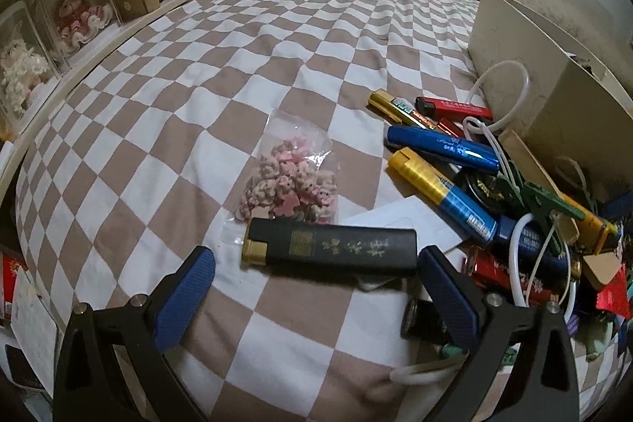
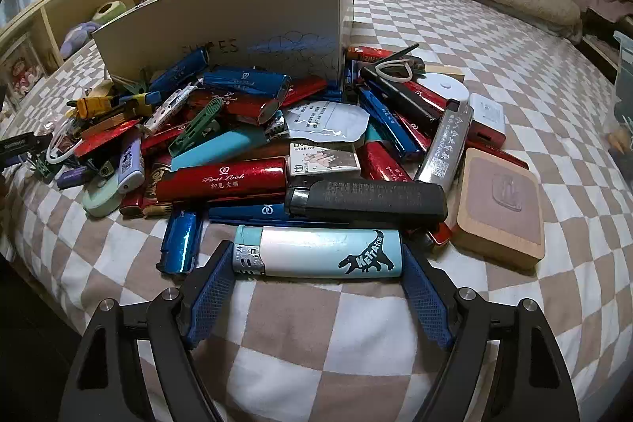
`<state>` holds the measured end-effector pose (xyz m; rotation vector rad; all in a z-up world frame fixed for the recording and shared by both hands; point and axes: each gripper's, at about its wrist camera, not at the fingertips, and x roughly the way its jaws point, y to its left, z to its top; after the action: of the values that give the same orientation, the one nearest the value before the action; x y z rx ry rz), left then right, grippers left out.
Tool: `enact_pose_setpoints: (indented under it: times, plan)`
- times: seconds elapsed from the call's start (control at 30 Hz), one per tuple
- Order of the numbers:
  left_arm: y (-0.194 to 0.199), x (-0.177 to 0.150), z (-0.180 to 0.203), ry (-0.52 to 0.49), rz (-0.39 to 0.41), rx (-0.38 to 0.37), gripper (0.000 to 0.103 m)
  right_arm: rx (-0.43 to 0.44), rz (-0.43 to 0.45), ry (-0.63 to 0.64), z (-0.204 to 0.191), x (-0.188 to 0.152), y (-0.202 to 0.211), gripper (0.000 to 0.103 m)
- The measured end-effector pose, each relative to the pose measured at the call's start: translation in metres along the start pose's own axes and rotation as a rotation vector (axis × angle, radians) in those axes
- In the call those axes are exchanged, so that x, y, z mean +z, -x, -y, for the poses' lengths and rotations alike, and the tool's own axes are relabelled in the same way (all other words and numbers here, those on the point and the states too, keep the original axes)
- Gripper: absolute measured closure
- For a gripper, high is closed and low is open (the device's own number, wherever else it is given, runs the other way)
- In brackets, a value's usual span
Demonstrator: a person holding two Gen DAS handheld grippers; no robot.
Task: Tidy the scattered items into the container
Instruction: 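Grasp the black lighter with the left tool while the right tool grasps the silver-blue dinosaur lighter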
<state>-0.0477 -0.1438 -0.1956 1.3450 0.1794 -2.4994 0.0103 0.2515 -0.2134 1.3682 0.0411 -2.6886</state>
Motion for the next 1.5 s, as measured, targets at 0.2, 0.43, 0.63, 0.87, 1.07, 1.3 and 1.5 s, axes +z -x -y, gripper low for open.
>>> enact_pose_setpoints:
  times: [0.2,0.43,0.63,0.87,1.07,1.3,1.5]
  plan:
    - [-0.002,0.001,-0.002,0.030,0.011,-0.008,0.000,0.002,0.001,0.000,0.000,0.000,0.000,0.021]
    - [0.005,-0.001,-0.003,0.049,0.050,-0.019,0.021,0.003,0.002,0.000,-0.001,-0.001,0.002,0.021]
    - [0.007,-0.004,-0.002,0.052,0.059,-0.022,0.021,0.007,0.003,0.001,-0.001,-0.003,0.004,0.021]
    - [0.011,-0.008,0.002,0.043,0.064,-0.026,0.021,0.007,0.003,0.000,-0.002,-0.004,0.004,0.021]
    - [0.019,-0.012,0.005,0.042,0.071,-0.062,0.021,0.009,-0.001,-0.010,-0.002,-0.004,0.005,0.021]
    - [0.029,-0.015,0.016,0.017,0.099,-0.135,0.021,0.023,0.000,-0.040,-0.001,-0.007,0.008,0.021]
    - [0.043,-0.017,0.031,-0.032,0.166,-0.151,0.021,0.036,0.008,-0.068,0.003,-0.005,0.010,0.021]
